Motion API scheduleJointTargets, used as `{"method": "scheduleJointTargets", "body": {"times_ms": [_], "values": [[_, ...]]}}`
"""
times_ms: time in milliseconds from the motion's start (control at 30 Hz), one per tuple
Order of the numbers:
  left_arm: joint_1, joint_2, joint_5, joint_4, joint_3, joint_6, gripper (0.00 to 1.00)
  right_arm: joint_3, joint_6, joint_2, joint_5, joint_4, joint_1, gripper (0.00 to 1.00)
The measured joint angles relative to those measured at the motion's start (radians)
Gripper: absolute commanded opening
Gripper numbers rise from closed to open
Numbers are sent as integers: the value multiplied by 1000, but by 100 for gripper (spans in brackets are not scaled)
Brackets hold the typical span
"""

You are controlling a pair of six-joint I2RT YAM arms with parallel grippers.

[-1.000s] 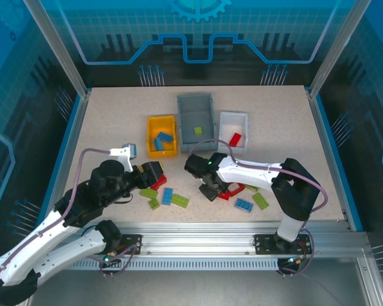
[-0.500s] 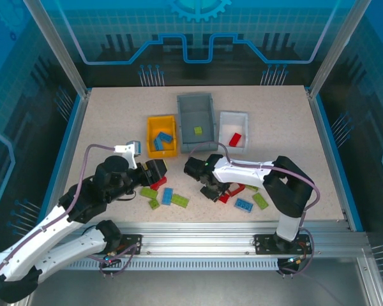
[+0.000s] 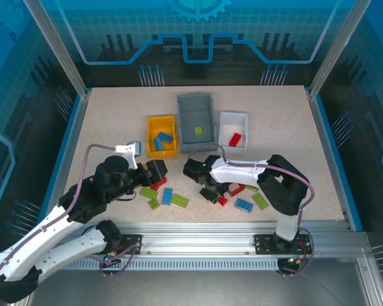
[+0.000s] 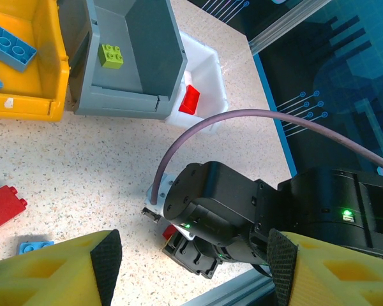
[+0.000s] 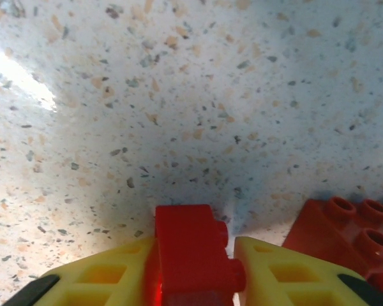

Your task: Sort the legos into containers by color

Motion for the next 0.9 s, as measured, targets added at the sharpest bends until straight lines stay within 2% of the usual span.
{"method": "scheduleJointTargets", "body": {"times_ms": [200, 333, 433, 533, 667, 900], "values": [[0, 6, 15, 2, 0, 0, 66, 1, 35, -36, 6, -2, 0, 22], [0, 57, 52, 17, 21, 9, 67, 23, 63, -189, 18, -13, -51, 22], [0, 159, 90, 35, 85, 24, 66, 74, 81, -318, -5, 14, -209, 22], [-2, 282, 124, 77, 158, 41, 66, 137, 103, -351, -35, 69, -396, 22], [-22, 430, 131, 134, 230, 78, 66, 242, 142, -247, -86, 120, -528, 23], [-96, 618, 87, 189, 346, 138, 66, 433, 241, 64, -163, 185, -621, 23]]}}
